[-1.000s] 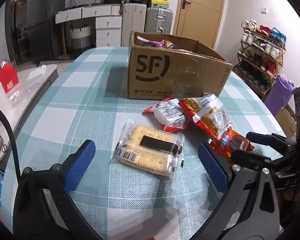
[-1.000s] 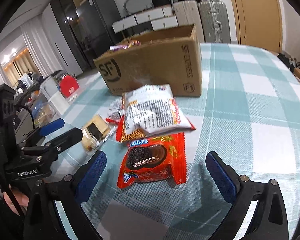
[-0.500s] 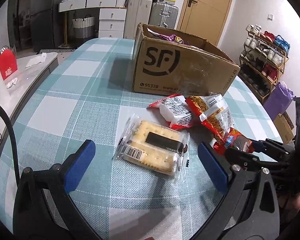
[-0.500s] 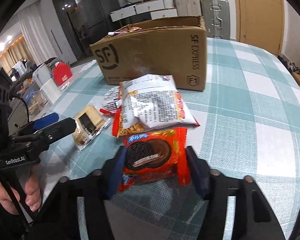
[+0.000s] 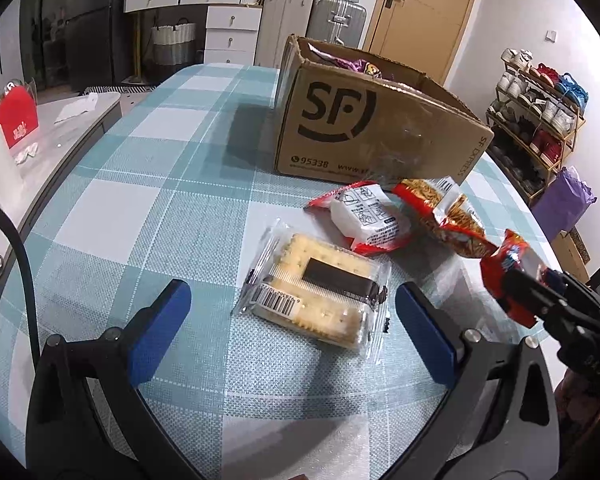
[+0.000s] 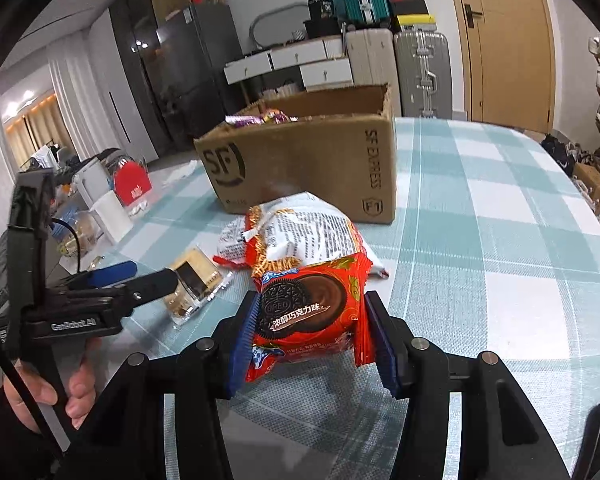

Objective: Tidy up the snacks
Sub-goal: 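Grasp the red Oreo pack with right tool while left tool grasps the cracker pack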

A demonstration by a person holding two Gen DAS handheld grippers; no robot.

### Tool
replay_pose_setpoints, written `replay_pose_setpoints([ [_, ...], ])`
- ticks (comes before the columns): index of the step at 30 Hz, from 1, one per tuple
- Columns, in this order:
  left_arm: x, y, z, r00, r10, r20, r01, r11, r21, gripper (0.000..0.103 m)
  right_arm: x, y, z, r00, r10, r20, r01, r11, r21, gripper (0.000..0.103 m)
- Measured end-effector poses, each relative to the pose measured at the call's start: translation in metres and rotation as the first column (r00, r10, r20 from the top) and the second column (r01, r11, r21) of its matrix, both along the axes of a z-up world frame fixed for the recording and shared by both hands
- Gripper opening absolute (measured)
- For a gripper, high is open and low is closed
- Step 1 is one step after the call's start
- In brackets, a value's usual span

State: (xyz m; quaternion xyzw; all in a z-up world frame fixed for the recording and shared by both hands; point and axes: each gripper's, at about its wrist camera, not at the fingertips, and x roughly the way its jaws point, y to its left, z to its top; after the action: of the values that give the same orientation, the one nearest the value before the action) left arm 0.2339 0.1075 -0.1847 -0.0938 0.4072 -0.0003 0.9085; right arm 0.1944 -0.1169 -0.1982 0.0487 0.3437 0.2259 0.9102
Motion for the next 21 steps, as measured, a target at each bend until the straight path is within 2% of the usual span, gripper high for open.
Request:
replay_pose_setpoints([
  [7,0.012,-0.005,-0.010,0.997,-0.046,-0.060,0.046,0.999,-0.008,0.102,-0.002,-0.005,0.003,1.000,-0.001,0.002,0.001,0.999,0.032,0.052],
  [13,0.029,-0.019,-0.015,0.990,-0.088,-0.110,0.103,0.985,0.138,0.102,-0.004,-0.012,0.004,1.000,0.000,0.009,0.000,0.997,0.076,0.052],
  [16,0.039,-0.025,-0.019,0.979,-0.136,-0.152,0.160,0.973,0.163,0.102,-0.004,-0.015,0.004,1.000,-0.001,0.010,0.000,0.995,0.098,0.052],
  [21,0.050,-0.026,-0.021,0.971,-0.158,-0.182,0.188,0.968,0.166,0.102,-0.004,-0.021,0.003,1.000,-0.002,0.005,0.001,0.991,0.136,0.052],
])
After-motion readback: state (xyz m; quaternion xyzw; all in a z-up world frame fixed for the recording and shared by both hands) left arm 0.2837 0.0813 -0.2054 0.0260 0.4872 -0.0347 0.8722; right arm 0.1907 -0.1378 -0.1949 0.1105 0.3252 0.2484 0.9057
